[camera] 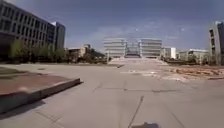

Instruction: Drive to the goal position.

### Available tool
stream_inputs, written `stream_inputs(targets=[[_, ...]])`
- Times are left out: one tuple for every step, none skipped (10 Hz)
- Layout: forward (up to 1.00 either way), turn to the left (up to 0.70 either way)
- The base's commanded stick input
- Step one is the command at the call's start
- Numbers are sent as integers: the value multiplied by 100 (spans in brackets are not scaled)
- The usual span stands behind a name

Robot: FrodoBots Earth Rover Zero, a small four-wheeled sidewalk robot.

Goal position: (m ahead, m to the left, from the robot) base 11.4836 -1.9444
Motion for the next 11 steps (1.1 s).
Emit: stream_inputs(targets=[[70,1],[70,1],[70,1],[70,1],[70,1],[70,1],[70,1],[70,1],[70,1],[70,1],[70,1]])
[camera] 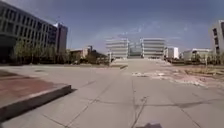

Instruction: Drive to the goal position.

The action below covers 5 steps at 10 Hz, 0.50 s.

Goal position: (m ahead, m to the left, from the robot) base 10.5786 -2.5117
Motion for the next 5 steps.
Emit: stream_inputs(targets=[[70,1],[70,1],[70,1],[70,1],[70,1]])
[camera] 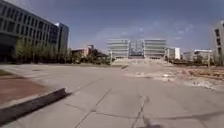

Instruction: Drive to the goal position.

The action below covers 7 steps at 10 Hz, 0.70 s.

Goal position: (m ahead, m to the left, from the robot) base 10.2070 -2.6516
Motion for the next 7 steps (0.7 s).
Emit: stream_inputs(targets=[[70,1],[70,1],[70,1],[70,1],[70,1],[70,1],[70,1]])
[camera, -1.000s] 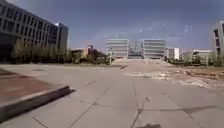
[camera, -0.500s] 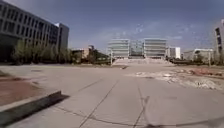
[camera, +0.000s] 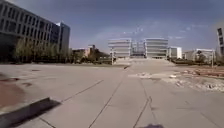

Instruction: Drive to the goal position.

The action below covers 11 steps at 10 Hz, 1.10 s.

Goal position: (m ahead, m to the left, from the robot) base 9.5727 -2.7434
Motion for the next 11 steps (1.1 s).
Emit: stream_inputs(targets=[[70,1],[70,1],[70,1],[70,1],[70,1],[70,1],[70,1],[70,1],[70,1],[70,1],[70,1]])
